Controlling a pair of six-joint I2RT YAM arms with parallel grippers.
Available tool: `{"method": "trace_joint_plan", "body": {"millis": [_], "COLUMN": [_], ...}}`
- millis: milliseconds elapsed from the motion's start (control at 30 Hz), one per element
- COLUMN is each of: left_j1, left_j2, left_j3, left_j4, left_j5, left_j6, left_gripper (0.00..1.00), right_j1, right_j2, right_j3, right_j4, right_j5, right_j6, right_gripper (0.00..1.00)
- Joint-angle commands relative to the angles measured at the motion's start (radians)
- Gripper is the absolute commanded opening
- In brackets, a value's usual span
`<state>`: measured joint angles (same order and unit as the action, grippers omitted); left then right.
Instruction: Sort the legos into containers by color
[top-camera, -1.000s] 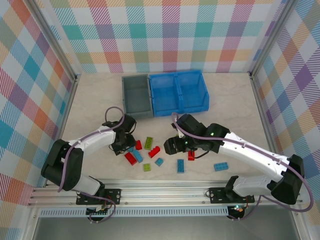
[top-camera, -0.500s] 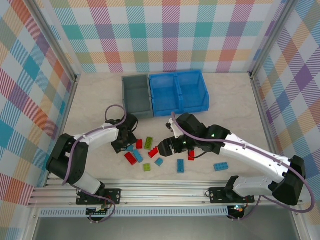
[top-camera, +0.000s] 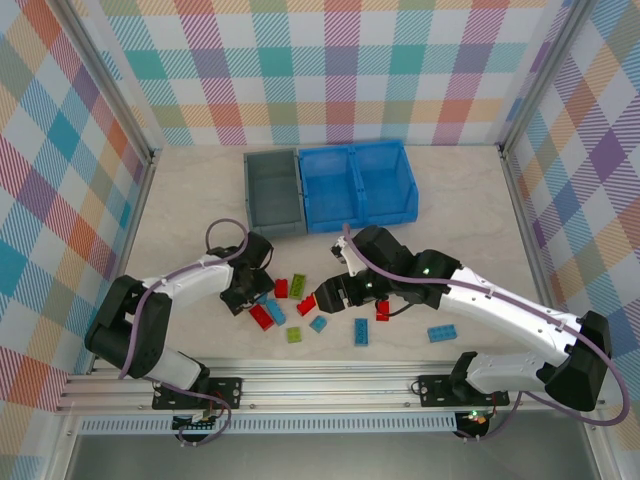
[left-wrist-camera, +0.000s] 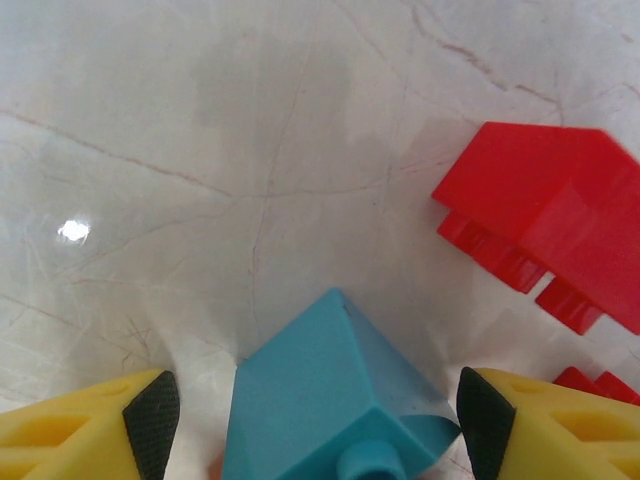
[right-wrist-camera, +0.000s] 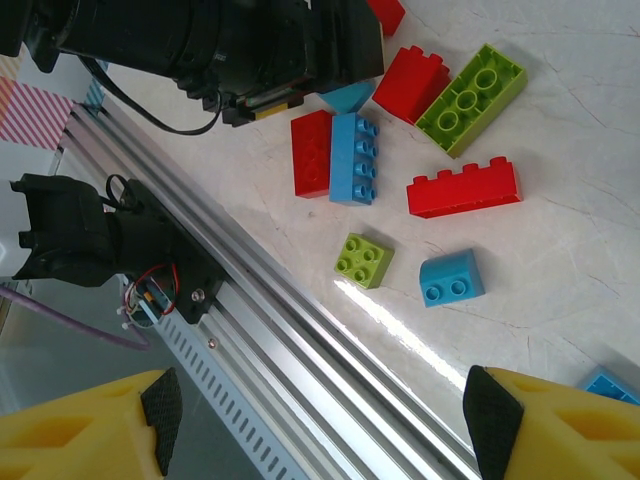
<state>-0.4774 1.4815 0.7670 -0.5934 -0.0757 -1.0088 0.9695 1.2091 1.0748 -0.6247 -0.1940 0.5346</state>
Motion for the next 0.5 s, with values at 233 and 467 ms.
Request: {"method": "trace_joint_plan", "body": {"millis": [233,467], "left_j1": [-0.007,-0.007], "left_j2": [-0.015,0.012], "left_j3": [-0.026,-0.034], "left_j4": [0.069,0.093], "left_j5": [-0.035,-0.051], "left_j6": [-0.165,-0.202], "left_gripper": [0.63,0.50], "right_j1": [0.007,0.008], "right_j2": [-0.007,-0.019], "right_j3": [-0.009,-0.026], "right_j4": [0.015,0.064], "right_j5": [0.009,-0.042], "right_j6": [-0.009,-0.010], "right_gripper": [0.76,0.76]}}
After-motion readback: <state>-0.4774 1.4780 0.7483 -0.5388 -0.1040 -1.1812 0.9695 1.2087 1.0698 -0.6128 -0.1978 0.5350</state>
